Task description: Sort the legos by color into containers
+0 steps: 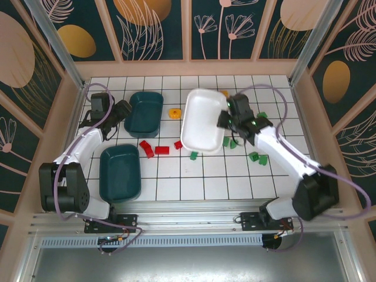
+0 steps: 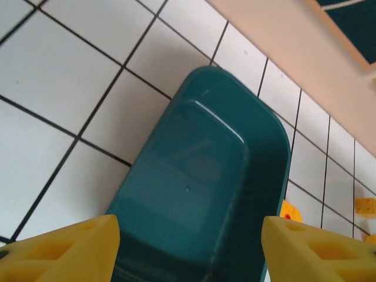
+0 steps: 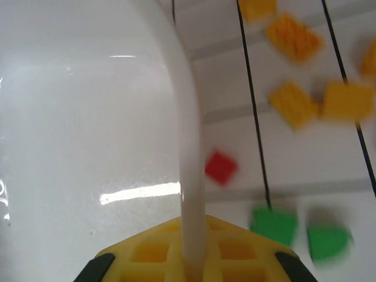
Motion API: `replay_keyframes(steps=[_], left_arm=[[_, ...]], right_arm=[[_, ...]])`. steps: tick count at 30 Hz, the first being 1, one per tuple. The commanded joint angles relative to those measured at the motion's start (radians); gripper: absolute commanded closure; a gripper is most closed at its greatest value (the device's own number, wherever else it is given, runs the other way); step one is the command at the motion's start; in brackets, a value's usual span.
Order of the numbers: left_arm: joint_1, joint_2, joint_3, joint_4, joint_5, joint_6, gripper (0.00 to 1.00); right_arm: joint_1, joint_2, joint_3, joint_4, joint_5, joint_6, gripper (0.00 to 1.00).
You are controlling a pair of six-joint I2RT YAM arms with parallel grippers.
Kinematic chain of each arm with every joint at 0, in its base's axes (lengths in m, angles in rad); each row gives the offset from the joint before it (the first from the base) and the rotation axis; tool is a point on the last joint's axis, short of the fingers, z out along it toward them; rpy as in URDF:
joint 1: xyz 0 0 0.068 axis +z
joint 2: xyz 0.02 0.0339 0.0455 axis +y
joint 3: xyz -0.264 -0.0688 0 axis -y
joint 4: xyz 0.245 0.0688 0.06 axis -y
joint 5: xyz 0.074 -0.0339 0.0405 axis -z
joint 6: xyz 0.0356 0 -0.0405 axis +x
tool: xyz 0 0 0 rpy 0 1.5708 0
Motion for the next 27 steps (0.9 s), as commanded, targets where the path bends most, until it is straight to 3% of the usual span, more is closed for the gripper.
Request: replay_keyframes(steps=[1,7,12,15,27], left_arm=[[-0.028,-0.036,-0.028,-0.068,0.052,0.034,0.37],[-0.078,-0.027,-0.069,-0.101,0.080,0.072,0.38],[-0.085,0.001,-0.058,-0.138,0.107,0.108,0.40],[-0.088,-0.010,-0.071,-0.132,0.132,0.106,0.40],[-0.090,0.055,-0.076,-0.015,0.122,0.039,0.38]], right_arm=[[-0.041,0.190,0.131,0.205,0.112,-0.059,1.00],[-0.080,0.657,0.595,0.208,0.112,-0.082,1.00],[-0.084,1.017,1.089,0.014,0.075,-0.101,1.00],[-0.067,1.125,1.262,-0.076,0.072,-0.114,1.00],[-0.006,1.079,1.191,-0.255,0.058,-0.151,1.00]])
